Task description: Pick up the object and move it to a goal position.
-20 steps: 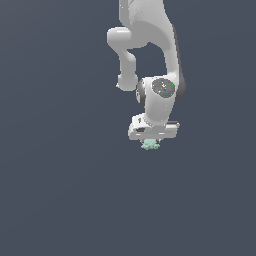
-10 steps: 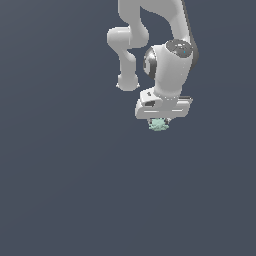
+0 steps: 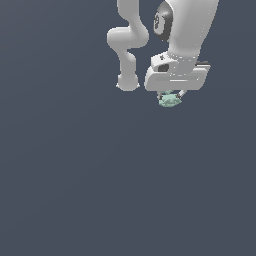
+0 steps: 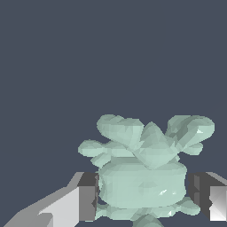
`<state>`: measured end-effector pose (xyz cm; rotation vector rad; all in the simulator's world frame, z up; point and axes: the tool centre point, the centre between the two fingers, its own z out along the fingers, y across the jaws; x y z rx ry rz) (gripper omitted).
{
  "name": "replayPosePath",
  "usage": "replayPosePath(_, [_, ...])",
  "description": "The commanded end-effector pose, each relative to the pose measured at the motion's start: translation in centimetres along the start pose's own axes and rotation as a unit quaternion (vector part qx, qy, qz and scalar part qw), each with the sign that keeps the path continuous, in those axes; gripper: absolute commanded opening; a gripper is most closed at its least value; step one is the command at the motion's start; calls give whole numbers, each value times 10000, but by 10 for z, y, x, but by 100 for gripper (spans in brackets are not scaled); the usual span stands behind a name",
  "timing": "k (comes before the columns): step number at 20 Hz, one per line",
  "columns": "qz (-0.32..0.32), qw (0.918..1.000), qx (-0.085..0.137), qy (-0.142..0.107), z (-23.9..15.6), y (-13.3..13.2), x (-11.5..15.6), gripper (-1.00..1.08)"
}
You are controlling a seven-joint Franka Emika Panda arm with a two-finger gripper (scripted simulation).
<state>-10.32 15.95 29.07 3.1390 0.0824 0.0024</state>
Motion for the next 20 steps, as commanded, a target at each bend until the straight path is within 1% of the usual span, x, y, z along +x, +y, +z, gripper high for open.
replayPosePath(1, [2,10000,-2,-5,-22,-7,-9,-100])
replayPosePath(6, [1,10000,1,-7,-56,-18,-21,-100])
replayPosePath(10, [2,10000,5,-7,-75,-24,-27,-100])
replayPosePath(15, [2,10000,5,-7,-85,-28,-30,-100])
replayPosePath(20, [4,10000,7,-8,-85,-28,-29,-100])
